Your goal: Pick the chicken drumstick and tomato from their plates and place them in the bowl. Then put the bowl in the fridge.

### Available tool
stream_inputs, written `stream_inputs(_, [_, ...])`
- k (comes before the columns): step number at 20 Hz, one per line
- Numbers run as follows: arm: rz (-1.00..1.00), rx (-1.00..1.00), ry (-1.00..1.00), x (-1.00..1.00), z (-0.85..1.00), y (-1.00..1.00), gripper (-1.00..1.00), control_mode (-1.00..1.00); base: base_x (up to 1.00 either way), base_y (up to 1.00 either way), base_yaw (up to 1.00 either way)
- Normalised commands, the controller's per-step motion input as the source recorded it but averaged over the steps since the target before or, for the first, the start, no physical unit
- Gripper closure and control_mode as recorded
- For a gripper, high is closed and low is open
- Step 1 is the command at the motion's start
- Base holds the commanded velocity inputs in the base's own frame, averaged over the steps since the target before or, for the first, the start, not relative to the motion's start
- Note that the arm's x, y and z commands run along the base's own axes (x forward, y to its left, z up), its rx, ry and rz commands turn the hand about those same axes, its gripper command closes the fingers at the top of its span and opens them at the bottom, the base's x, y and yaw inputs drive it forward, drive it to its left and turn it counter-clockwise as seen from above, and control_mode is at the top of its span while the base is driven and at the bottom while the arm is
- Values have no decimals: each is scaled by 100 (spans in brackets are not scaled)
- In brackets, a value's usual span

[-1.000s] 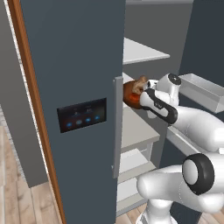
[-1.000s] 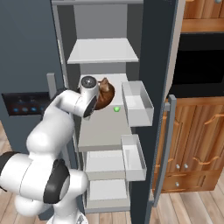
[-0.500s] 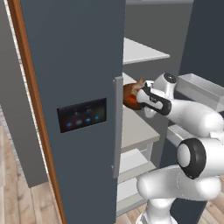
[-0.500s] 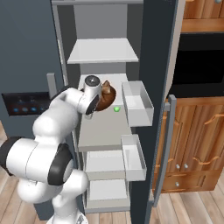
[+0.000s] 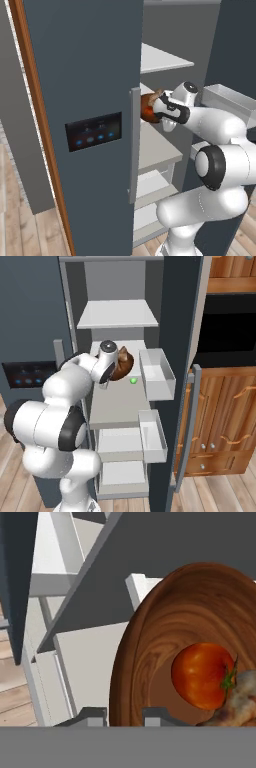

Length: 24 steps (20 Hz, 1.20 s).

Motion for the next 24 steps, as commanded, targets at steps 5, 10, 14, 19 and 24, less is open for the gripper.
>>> stream_inputs(5, [0,5,-1,27,0,0,100,-100,0,0,0])
stream_inputs(10, [0,3,1,28,-14,0,100,-100,0,0,0])
stream_inputs(14, [0,0,0,24,-16,0,100,-100,0,0,0])
stream_inputs(19, [0,0,0,16,-18,0,100,-100,0,0,0])
stream_inputs(24, [3,2,-1,18,-11,1,100,-100,0,0,0])
